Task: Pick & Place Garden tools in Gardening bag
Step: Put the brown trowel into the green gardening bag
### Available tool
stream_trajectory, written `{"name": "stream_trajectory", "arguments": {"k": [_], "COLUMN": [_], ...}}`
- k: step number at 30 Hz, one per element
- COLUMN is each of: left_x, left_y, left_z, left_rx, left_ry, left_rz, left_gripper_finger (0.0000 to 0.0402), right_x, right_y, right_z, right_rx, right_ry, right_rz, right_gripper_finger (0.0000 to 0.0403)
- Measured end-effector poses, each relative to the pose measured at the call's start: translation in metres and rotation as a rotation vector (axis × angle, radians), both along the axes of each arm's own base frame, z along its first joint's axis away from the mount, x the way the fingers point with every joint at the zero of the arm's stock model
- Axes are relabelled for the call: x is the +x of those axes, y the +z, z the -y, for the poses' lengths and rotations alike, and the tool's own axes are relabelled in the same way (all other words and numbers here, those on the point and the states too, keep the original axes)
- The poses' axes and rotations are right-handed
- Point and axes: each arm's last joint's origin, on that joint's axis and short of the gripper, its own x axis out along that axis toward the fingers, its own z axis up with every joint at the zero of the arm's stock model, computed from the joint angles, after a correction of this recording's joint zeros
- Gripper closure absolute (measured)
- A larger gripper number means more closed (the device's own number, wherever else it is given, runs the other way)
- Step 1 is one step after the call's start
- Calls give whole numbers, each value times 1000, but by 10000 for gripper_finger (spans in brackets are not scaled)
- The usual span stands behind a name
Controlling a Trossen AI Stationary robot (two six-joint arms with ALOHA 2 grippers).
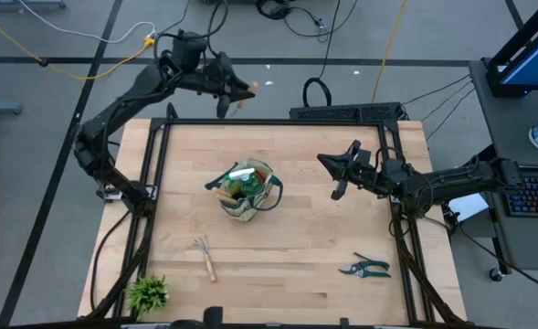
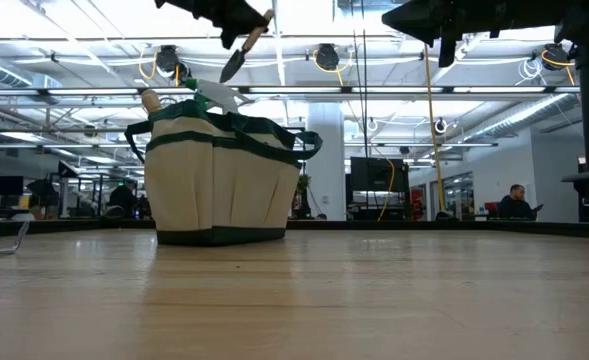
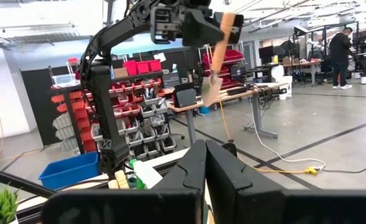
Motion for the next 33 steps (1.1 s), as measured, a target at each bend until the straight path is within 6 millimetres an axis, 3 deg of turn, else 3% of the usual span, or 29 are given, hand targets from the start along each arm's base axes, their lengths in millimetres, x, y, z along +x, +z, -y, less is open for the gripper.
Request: {"name": "stream_trajectory", "arguments": {"k": [10, 18, 26, 30, 33], "left_x": [16, 30, 27, 19, 20], "left_y": [7, 18, 34, 42, 37], "left_z": [27, 76, 117, 127, 130], "left_rx": [-119, -127, -93, -44, -28], "left_ry": [-191, -344, -461, -432, -401], "left_rz": [71, 93, 138, 160, 143], "left_gripper_finger": [331, 331, 331, 331, 331], "right_x": [1, 1, 1, 1, 1], "right_y": [-4, -5, -5, -5, -5], "right_z": [0, 0, 0, 0, 0], "right_rx": [2, 1, 1, 1, 1], "right_ry": [1, 1, 1, 1, 2], "right_rz": [-41, -55, -57, -57, -58], "right_gripper_finger": [401, 401, 401, 401, 401]}}
